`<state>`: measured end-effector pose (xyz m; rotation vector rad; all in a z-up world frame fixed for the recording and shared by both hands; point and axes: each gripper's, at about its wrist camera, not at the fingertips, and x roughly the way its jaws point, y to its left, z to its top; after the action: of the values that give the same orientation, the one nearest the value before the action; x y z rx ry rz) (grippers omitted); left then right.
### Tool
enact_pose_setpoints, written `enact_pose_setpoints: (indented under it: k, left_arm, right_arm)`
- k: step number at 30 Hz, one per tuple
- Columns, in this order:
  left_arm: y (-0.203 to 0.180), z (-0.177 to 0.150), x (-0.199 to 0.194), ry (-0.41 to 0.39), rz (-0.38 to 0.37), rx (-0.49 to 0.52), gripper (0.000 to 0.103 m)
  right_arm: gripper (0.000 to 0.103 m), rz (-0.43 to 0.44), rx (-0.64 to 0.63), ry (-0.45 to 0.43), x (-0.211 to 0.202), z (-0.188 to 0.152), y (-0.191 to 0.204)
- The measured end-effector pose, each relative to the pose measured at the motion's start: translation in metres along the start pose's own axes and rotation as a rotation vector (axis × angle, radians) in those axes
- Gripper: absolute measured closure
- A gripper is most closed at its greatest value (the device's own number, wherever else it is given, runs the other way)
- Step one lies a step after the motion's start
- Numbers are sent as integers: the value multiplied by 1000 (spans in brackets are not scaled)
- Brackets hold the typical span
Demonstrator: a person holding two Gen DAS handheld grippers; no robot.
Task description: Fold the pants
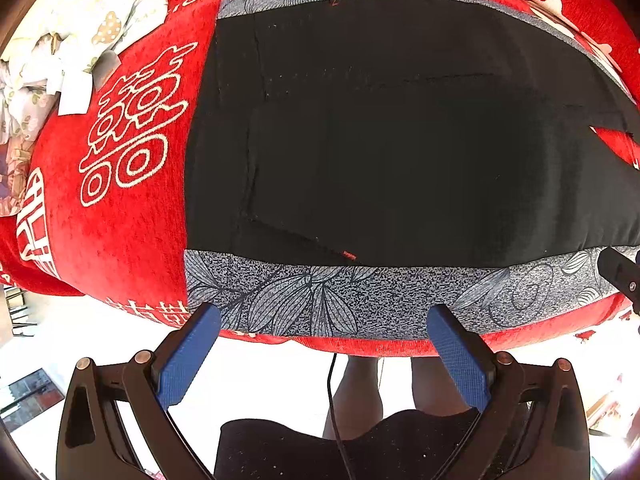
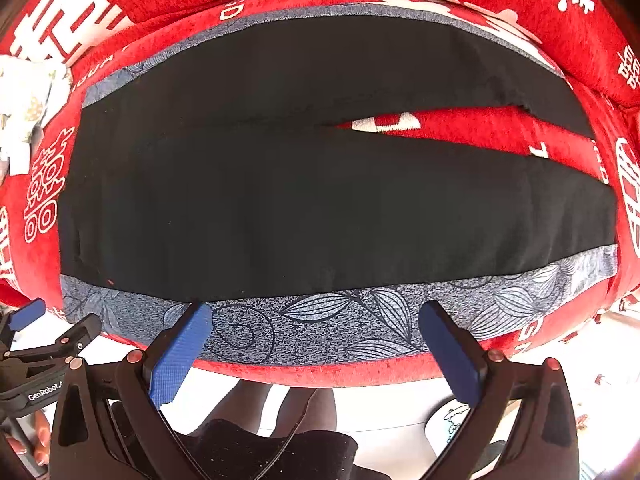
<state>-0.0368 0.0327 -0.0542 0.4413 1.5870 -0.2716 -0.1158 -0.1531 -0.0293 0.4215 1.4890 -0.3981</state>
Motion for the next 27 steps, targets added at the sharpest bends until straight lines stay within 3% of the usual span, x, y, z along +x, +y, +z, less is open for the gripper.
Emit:
enact_pose_setpoints:
  k: [2, 5, 6, 8, 9, 11, 15, 19, 22, 27]
  left_arm:
    - [3, -1, 1, -9, -23, -5, 0]
    - [10, -3, -2, -53, -146, 5, 0]
    - [14, -4, -4, -70, -197, 16, 0]
    - [22, -7, -5, -89, -277, 44, 0]
    - [26, -8, -5, -94, -302, 54, 0]
    - [31, -11, -5, -103, -349, 64, 0]
    - [41, -17, 3, -99, -450, 47, 0]
    - [48, -24, 12, -84, -513, 26, 0]
    - [52, -31, 19, -70, -545, 18, 0]
    - [64, -43, 36, -32, -617, -33, 0]
  right_arm:
    - [0, 38, 10, -6, 0, -2, -2]
    - [0, 190, 28, -18, -2, -5, -4]
    - [0, 320, 38, -12, -1, -8, -7]
    - [5, 498, 48, 11, 5, -16, -8]
    - [10, 528, 48, 19, 10, -21, -9]
    - [36, 590, 48, 75, 25, -34, -7]
    - [37, 682, 105, 151, 61, -56, -16]
    - [37, 732, 170, 171, 96, -73, -29]
    - [36, 785, 190, 143, 109, -74, -34]
    - [35, 957, 231, 52, 105, -64, -27]
